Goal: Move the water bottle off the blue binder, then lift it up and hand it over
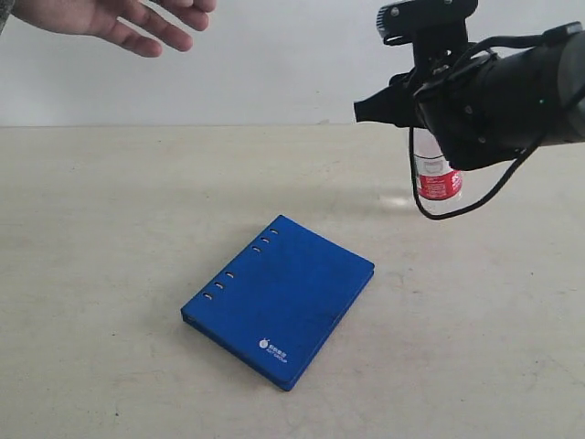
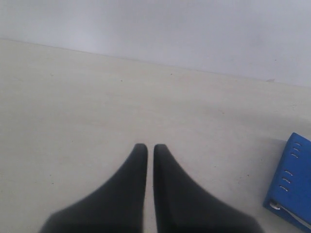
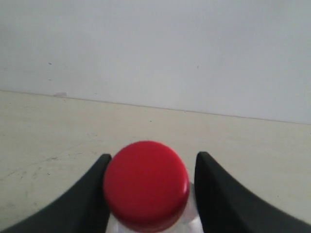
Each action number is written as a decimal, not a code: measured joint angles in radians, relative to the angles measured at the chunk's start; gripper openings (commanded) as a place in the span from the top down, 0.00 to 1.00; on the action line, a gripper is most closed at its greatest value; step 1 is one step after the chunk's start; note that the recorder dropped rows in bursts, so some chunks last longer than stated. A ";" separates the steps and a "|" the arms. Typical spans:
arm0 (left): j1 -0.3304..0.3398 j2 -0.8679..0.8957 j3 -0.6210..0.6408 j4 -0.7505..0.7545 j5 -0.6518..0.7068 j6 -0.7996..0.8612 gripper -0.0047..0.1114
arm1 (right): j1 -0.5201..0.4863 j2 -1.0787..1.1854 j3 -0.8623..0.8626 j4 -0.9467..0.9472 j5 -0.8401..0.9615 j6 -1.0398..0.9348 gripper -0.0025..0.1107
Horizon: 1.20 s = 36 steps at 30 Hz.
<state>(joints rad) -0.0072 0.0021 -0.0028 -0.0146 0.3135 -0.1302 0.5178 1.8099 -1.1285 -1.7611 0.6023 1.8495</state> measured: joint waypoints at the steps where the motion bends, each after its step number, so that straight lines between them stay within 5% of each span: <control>1: 0.000 0.000 0.000 0.000 0.000 0.000 0.92 | -0.002 -0.014 0.005 0.011 -0.005 -0.008 0.61; 19: 0.000 0.000 0.000 0.000 0.000 0.000 0.92 | -0.004 -0.283 0.013 0.019 -0.139 -0.119 0.61; 21: 0.000 0.000 0.000 0.000 0.000 0.000 0.92 | -0.006 -0.346 0.013 0.021 -0.184 -0.119 0.67; 25: 0.000 0.000 0.000 0.000 0.000 0.000 0.92 | -0.006 -0.535 0.049 0.030 -0.340 -0.144 0.98; 36: 0.000 0.000 0.000 0.008 0.000 0.009 0.92 | -0.008 -1.303 0.458 0.030 -0.460 -0.138 0.98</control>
<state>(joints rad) -0.0072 0.0021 -0.0028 -0.0068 0.3135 -0.1211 0.5101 0.5072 -0.6703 -1.7313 0.1423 1.7116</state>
